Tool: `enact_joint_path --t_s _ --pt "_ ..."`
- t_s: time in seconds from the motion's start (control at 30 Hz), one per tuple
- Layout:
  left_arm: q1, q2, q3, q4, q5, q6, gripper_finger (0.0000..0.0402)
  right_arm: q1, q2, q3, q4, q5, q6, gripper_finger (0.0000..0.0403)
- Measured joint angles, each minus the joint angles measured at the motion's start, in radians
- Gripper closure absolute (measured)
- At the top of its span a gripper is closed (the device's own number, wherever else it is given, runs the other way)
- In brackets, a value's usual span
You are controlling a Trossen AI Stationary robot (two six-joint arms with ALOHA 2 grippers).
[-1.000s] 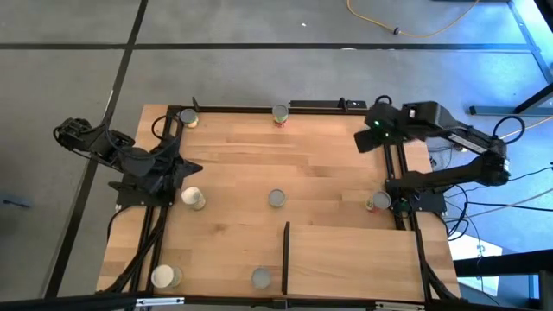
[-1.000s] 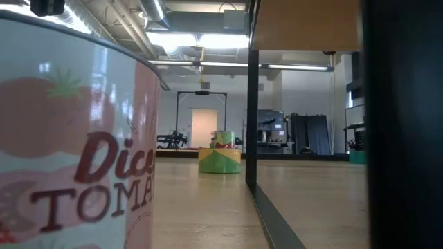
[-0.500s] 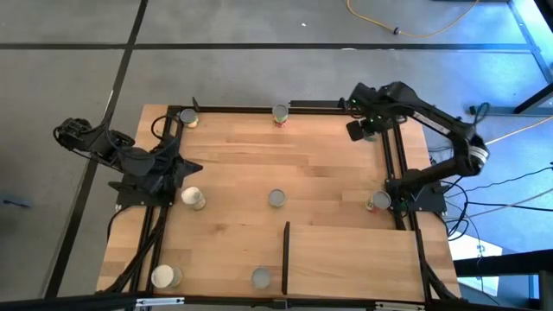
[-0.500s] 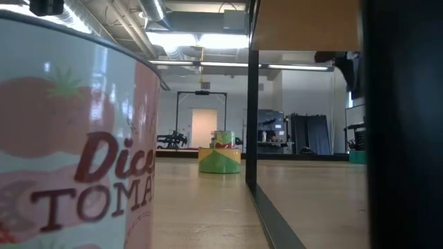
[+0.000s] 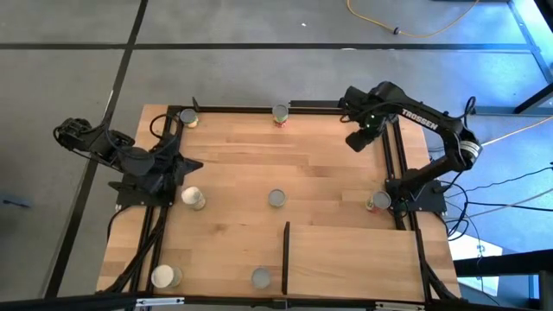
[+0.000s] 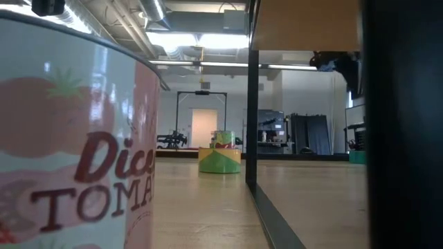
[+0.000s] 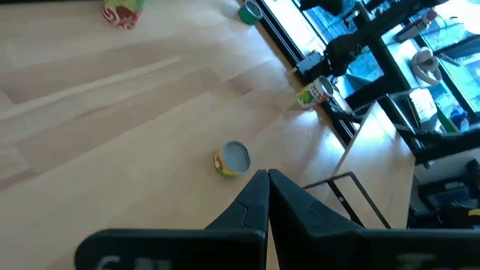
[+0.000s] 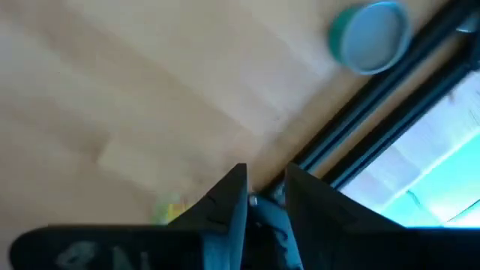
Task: Pick and place cans onto a shelf
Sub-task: Put the canned tuna on the shelf
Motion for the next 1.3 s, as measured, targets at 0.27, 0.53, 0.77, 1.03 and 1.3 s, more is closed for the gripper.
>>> enact_joint_path --t_s 0.27,0.53,0.77,1.03,1.3 --pt "0.000 0.000 0.000 -0.002 -0.018 0.000 0.0401 -0.044 0.015 -0.069 0.145 -0.010 0.189 0.0309" --pt "0.000 0.000 0.000 -0.002 -0.018 0.001 0.0401 -0.056 0.015 -0.230 0.221 -0.042 0.189 0.0309" --pt "0.000 0.000 0.000 -0.002 -0.019 0.001 0.0401 -0.057 0.015 -0.353 0.383 0.090 0.198 0.0309" --pt "0.000 0.000 0.000 -0.002 -0.019 0.001 0.0401 -0.058 0.015 -0.411 0.460 0.323 0.298 0.0309" --pt "0.000 0.000 0.000 -0.002 -0.019 0.001 0.0401 -0.058 0.014 -0.484 0.632 0.330 0.291 0.0309"
